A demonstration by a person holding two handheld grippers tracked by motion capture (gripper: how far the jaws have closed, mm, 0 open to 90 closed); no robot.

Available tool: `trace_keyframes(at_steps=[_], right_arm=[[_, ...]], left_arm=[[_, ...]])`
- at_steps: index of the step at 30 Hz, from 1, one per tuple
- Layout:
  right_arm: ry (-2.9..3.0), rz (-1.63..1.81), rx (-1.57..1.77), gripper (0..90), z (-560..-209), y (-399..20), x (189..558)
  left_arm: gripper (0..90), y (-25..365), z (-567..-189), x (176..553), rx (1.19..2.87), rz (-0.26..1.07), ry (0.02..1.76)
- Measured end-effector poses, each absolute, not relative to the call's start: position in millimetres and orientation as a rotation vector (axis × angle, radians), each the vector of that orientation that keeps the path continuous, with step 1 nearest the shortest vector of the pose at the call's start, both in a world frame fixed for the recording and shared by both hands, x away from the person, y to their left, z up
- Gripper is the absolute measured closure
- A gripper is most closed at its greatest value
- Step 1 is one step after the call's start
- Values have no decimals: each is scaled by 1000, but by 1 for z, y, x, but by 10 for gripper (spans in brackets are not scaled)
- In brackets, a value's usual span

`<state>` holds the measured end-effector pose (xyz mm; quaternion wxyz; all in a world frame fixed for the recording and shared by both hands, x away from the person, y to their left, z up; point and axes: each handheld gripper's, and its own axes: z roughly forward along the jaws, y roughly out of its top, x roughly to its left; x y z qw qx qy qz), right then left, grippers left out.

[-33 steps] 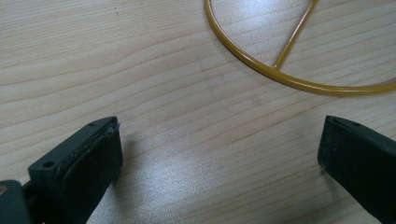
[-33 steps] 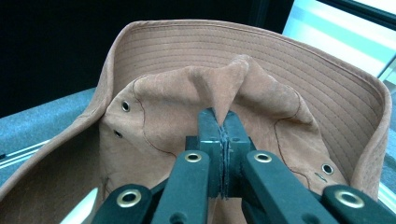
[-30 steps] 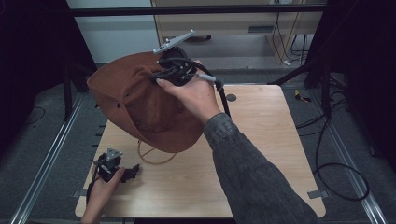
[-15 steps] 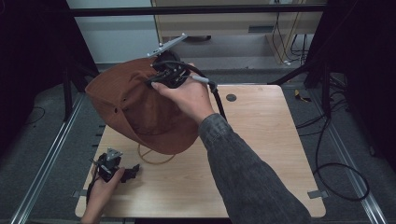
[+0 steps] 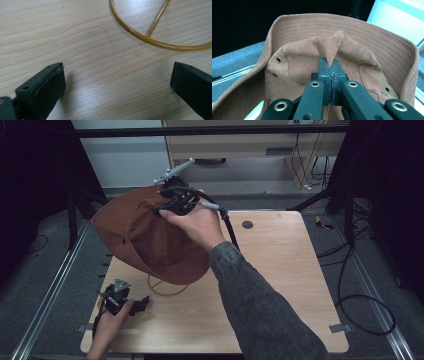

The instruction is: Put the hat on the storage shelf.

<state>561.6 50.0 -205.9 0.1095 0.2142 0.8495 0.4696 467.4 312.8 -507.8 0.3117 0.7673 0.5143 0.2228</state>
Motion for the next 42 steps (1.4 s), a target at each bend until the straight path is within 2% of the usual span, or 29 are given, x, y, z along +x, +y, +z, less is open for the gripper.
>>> trace_keyframes(at_steps=[24,42], right_arm=[[2538,1357,628,884,-223,66,567],[2549,1347,644,837,-228,68,568]], left_arm=[[0,313,-508,467,2024,589,1359],[0,312,-508,467,2018,590,1361]])
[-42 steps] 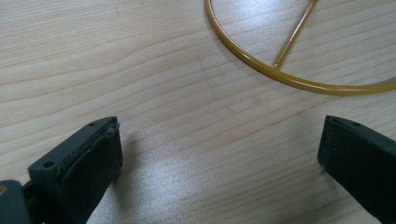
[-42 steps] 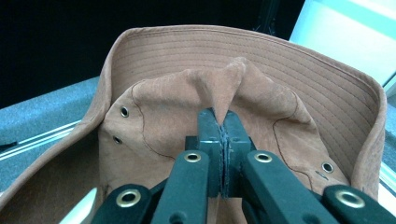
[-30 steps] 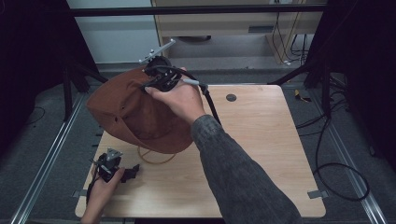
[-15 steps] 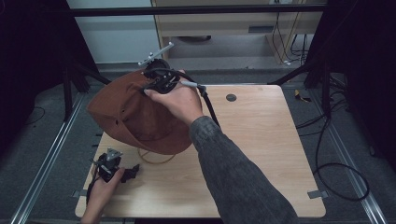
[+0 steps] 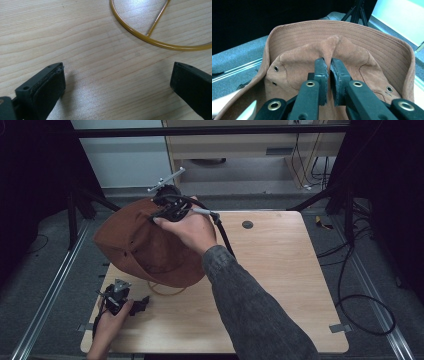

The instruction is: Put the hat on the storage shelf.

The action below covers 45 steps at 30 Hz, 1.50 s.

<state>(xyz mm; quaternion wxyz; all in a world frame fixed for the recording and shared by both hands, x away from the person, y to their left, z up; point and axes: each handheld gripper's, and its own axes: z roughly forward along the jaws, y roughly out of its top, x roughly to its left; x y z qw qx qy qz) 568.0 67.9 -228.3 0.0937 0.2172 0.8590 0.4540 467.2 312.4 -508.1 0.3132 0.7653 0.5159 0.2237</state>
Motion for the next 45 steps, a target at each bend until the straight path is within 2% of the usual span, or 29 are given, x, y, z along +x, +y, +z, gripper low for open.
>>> trace_keyframes(at_steps=[6,14,22,26,37,45], right_arm=[[2544,1352,647,819,-228,66,568],[2536,1355,663,745,-230,61,568],[2518,1382,653,594,-227,54,561],[2489,1385,655,479,-224,45,554],[2355,1352,716,206,-223,-15,529],[2275,1351,760,152,-237,-78,506]], left_arm=[[0,312,-508,467,2019,590,1362],[0,312,-508,467,2019,590,1362],[0,312,-508,467,2021,592,1360],[0,312,-508,467,2019,590,1362],[0,312,-508,467,2020,591,1359],[0,312,-508,467,2014,591,1362]])
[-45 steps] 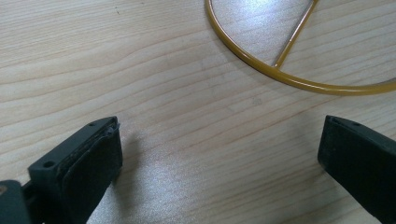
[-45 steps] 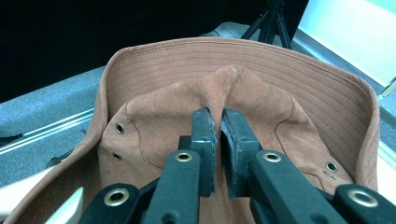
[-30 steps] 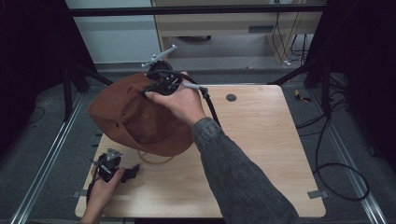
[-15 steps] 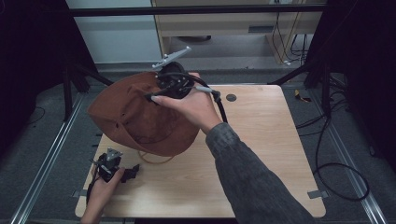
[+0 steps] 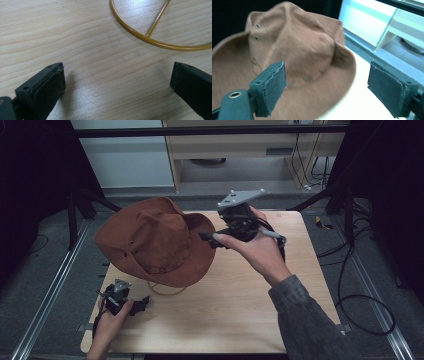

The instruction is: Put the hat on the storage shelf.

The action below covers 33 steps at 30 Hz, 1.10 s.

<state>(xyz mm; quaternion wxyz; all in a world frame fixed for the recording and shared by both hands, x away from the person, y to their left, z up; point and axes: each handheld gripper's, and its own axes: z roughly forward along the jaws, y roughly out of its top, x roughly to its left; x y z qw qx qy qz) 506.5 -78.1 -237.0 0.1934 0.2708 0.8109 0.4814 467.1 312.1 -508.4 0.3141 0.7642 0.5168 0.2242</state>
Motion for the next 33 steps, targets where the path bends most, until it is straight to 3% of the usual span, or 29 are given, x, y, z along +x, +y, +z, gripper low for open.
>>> trace_keyframes(at_steps=[7,13,25,33], right_arm=[[2264,1310,812,131,-254,-125,491],[2280,1246,875,124,-291,-157,480],[2328,1180,989,132,-379,-182,473],[2331,1162,1046,115,-415,-193,478]], left_arm=[[0,312,-508,467,2022,590,1360],[0,312,-508,467,2022,590,1359],[0,314,-508,468,2034,580,1337],[0,314,-508,468,2030,580,1336]])
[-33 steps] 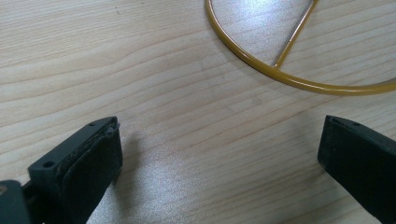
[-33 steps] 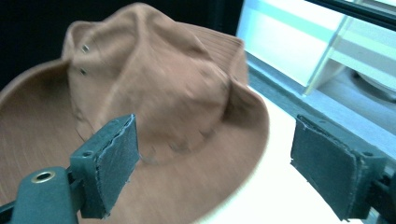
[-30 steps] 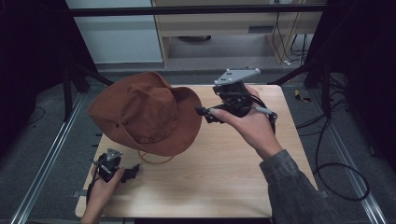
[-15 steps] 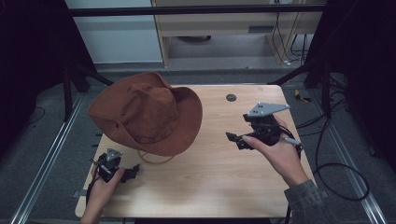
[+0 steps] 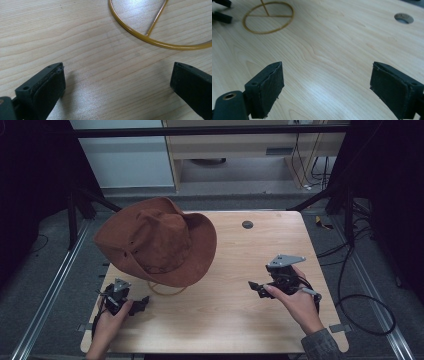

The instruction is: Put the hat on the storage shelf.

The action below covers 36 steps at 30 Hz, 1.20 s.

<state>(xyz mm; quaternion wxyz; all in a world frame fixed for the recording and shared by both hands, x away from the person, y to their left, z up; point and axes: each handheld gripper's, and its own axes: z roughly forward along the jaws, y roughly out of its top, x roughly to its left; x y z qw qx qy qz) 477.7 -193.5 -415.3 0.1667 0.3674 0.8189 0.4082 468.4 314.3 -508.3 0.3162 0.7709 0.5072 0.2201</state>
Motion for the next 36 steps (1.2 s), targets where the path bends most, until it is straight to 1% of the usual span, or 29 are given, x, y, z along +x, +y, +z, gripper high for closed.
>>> trace_keyframes(at_steps=[10,19,23,25,36], right_arm=[[2342,1059,1154,113,-460,-203,485],[2347,964,1240,102,-490,-209,485],[2381,910,1240,86,-500,-205,485],[2376,878,1222,58,-503,-201,484],[2297,987,1184,43,-512,-204,477]], left_arm=[[0,314,-508,467,2028,582,1341],[0,314,-508,467,2026,584,1342],[0,313,-508,466,2030,582,1340],[0,313,-508,466,2030,582,1340],[0,313,-508,466,2030,582,1342]])
